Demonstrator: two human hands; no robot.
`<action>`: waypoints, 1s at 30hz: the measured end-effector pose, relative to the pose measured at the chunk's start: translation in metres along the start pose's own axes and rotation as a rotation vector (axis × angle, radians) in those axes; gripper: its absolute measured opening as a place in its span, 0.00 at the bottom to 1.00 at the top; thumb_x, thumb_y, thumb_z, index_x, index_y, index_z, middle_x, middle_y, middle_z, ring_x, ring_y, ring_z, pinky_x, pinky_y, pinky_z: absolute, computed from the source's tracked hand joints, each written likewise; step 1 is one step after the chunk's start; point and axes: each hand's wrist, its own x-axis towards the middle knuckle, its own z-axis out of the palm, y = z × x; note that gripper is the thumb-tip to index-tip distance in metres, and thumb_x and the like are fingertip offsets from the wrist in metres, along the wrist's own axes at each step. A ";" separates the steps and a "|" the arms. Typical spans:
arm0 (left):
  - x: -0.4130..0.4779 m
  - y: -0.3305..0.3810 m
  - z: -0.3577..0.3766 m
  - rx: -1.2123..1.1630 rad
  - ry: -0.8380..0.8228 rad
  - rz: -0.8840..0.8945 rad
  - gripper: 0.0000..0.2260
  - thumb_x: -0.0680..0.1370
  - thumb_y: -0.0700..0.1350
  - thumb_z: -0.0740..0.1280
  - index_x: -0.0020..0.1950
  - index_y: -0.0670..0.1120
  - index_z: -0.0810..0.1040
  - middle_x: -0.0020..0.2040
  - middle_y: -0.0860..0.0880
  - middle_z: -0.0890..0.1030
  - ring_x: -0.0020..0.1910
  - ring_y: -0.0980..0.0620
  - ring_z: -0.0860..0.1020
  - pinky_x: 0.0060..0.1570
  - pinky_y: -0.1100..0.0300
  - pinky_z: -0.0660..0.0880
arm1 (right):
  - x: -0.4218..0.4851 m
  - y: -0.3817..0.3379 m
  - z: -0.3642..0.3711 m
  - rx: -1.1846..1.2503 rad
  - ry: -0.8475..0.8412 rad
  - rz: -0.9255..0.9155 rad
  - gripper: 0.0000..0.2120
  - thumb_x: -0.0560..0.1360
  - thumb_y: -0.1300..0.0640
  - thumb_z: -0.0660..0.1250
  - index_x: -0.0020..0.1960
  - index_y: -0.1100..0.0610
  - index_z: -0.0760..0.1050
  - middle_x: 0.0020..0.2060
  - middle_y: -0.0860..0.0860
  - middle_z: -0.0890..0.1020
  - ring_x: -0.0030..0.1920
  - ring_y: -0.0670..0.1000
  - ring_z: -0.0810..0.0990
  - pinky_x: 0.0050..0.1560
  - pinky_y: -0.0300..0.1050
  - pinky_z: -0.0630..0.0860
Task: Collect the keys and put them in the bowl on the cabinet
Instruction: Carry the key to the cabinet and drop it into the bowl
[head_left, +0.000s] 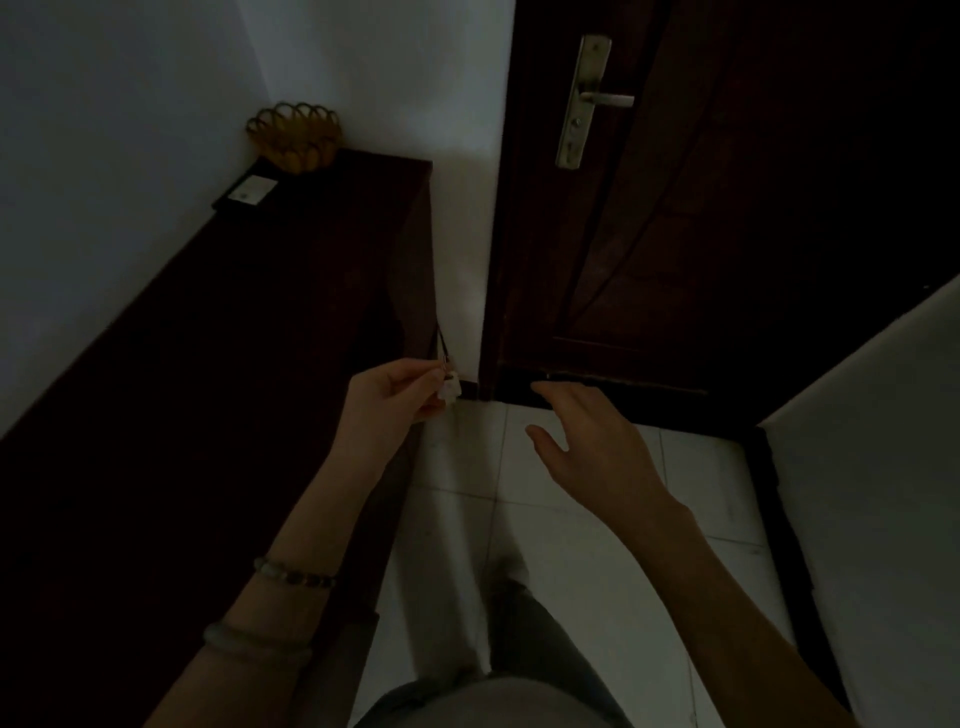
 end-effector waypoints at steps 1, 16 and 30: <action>0.014 0.001 0.000 -0.005 0.006 0.000 0.06 0.76 0.38 0.65 0.49 0.42 0.81 0.43 0.45 0.83 0.40 0.53 0.81 0.42 0.64 0.79 | 0.014 0.006 0.003 0.000 -0.007 -0.006 0.18 0.72 0.60 0.68 0.61 0.62 0.71 0.53 0.59 0.79 0.51 0.58 0.77 0.48 0.44 0.70; 0.260 0.033 0.007 0.041 0.237 0.007 0.07 0.76 0.38 0.65 0.50 0.39 0.81 0.42 0.46 0.83 0.37 0.56 0.81 0.38 0.66 0.78 | 0.287 0.101 0.043 0.069 -0.107 -0.131 0.19 0.74 0.57 0.66 0.63 0.59 0.68 0.57 0.57 0.77 0.55 0.56 0.73 0.51 0.48 0.73; 0.404 0.045 -0.050 0.079 0.367 0.029 0.07 0.76 0.41 0.65 0.45 0.50 0.82 0.44 0.51 0.84 0.44 0.54 0.82 0.42 0.63 0.78 | 0.458 0.110 0.097 0.139 -0.217 -0.268 0.19 0.74 0.56 0.65 0.63 0.58 0.68 0.57 0.57 0.77 0.56 0.55 0.73 0.52 0.43 0.69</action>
